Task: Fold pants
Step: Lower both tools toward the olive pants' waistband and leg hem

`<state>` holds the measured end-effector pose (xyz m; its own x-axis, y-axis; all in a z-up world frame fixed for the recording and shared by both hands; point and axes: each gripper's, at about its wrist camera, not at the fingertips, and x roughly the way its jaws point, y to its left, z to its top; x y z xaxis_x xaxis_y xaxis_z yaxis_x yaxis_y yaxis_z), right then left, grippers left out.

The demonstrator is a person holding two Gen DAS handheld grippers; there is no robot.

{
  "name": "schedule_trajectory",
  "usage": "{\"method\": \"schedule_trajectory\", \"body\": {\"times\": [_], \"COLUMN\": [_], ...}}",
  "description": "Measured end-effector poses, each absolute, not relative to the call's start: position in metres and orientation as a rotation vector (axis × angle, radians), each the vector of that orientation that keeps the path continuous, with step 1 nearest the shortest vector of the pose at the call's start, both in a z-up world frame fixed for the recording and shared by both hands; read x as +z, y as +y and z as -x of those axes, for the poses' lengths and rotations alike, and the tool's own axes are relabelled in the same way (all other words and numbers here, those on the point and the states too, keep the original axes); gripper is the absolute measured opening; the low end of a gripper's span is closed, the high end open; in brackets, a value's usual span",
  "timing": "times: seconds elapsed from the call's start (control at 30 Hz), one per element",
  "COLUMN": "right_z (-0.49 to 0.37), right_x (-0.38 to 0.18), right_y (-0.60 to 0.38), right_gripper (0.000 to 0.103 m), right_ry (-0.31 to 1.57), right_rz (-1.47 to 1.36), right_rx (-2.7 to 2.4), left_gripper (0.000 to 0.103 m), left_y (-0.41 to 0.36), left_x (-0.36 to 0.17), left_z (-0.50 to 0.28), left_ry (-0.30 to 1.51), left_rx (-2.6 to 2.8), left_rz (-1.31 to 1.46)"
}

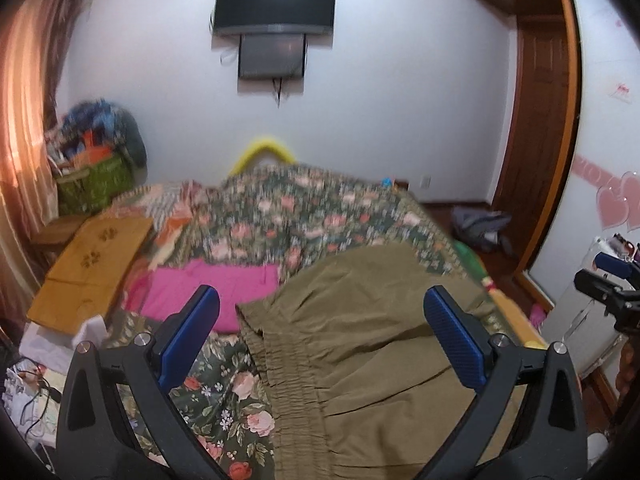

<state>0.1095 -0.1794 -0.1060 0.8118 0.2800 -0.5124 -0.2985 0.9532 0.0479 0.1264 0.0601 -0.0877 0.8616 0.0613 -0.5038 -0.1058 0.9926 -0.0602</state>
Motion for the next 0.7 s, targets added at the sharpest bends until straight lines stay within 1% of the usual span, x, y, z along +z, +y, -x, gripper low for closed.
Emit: {"method": "schedule_trajectory", "body": {"times": [0.23, 0.37, 0.53, 0.7], "right_z": [-0.159, -0.188, -0.230, -0.278], "right_x": [-0.143, -0.162, -0.176, -0.183], "right_y": [-0.190, -0.190, -0.184, -0.173], "right_gripper": [0.102, 0.102, 0.101, 0.100], "right_ry": [0.653, 0.705, 0.745, 0.764], "right_rz": [0.080, 0.109, 0.125, 0.145], "right_rx": [0.269, 0.268, 0.300, 0.359], "left_gripper": [0.103, 0.103, 0.103, 0.103], "left_y": [0.097, 0.115, 0.147, 0.171], "left_x": [-0.141, -0.163, -0.193, -0.221], "left_z": [-0.186, -0.215, -0.257, -0.292], "left_ry": [0.677, 0.721, 0.790, 0.856], "left_rx": [0.109, 0.166, 0.181, 0.232], "left_rz": [0.145, 0.129, 0.178, 0.162]}}
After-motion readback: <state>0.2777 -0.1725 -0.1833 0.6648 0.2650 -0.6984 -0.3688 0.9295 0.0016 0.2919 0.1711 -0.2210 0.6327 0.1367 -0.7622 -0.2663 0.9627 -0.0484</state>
